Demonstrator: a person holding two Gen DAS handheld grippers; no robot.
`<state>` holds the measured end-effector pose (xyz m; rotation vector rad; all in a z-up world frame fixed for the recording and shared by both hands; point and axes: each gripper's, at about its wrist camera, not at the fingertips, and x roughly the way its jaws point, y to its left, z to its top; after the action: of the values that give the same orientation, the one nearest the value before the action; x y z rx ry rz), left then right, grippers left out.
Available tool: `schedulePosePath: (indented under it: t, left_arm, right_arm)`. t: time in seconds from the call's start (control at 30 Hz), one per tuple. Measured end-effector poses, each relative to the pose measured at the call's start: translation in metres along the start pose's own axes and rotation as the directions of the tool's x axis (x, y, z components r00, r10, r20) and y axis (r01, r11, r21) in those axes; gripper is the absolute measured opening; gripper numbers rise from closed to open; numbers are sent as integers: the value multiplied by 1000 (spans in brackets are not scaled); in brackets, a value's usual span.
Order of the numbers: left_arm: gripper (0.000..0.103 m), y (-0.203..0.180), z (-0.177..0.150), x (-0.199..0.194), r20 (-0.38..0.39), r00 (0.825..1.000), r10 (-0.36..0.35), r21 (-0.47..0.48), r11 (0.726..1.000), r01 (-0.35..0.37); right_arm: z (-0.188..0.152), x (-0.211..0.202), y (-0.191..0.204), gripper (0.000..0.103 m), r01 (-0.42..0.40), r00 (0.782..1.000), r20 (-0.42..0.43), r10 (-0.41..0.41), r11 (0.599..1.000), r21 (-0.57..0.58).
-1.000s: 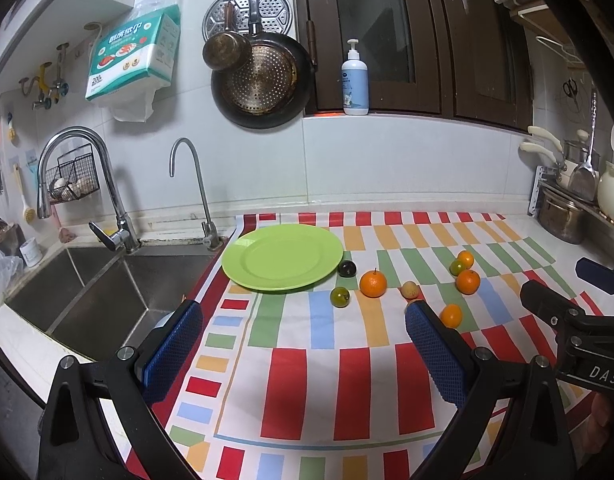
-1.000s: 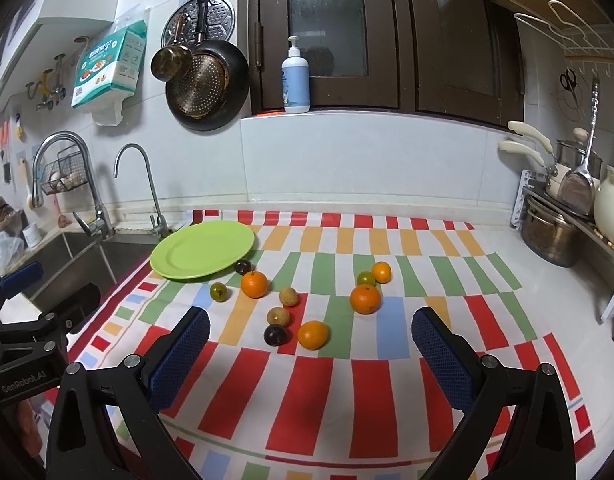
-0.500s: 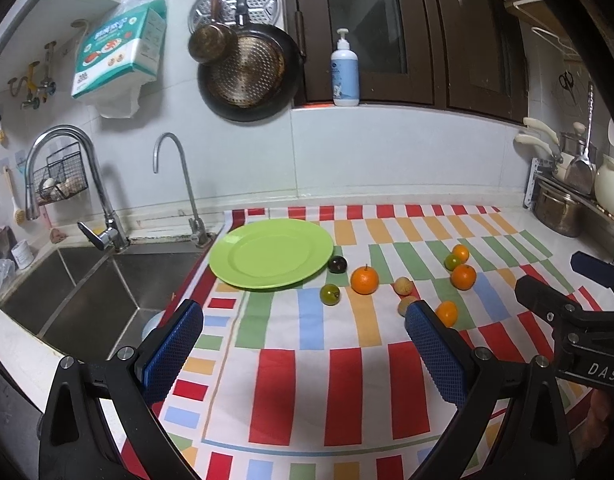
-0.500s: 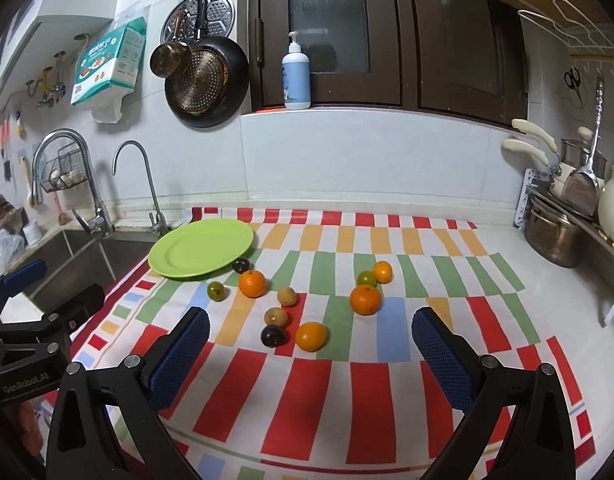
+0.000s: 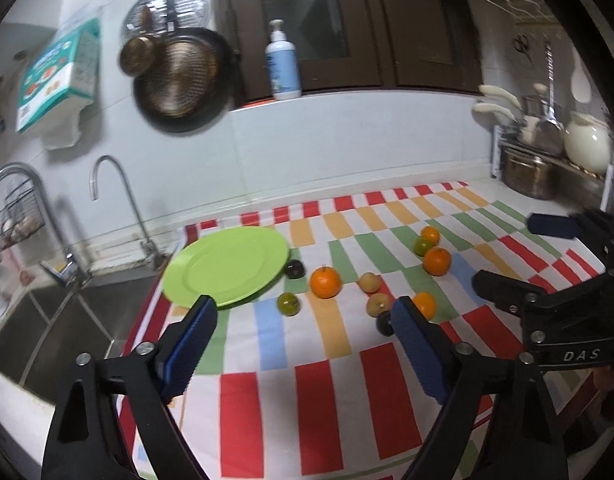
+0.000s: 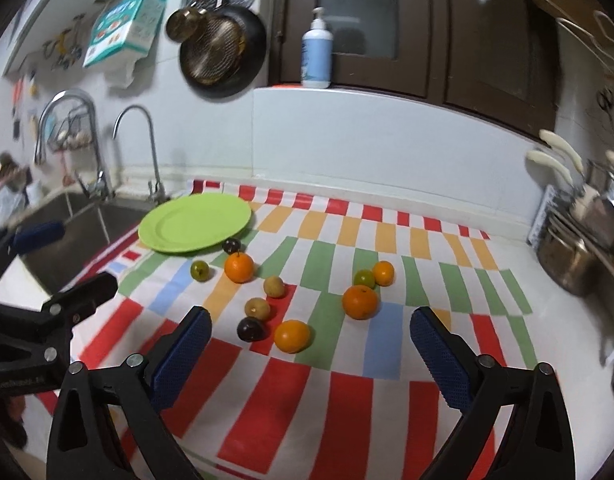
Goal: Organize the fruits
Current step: 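Grasp a dark plum with the left tool while the right tool grasps an orange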
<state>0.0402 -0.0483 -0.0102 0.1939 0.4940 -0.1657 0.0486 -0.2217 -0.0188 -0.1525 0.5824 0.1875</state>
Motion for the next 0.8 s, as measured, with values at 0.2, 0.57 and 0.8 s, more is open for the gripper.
schedulePosePath:
  t: [0.2,0.57,0.8]
  left_arm:
    - [72,-11,-4,24,-24,995,-94,70,993,96]
    - [53,-22,-13,68,-122,961,-246,110,959,260]
    - [38,-30,-21,95,-207,923,-324,132,926,354]
  right_arm:
    - [1,23,-1,91,-42,998,-43,37,993,-113]
    - [-8,58,9,78,-113,990,-112,88,962,-248]
    - [-17,86,9,67,-166,978,-171,123,948,-272]
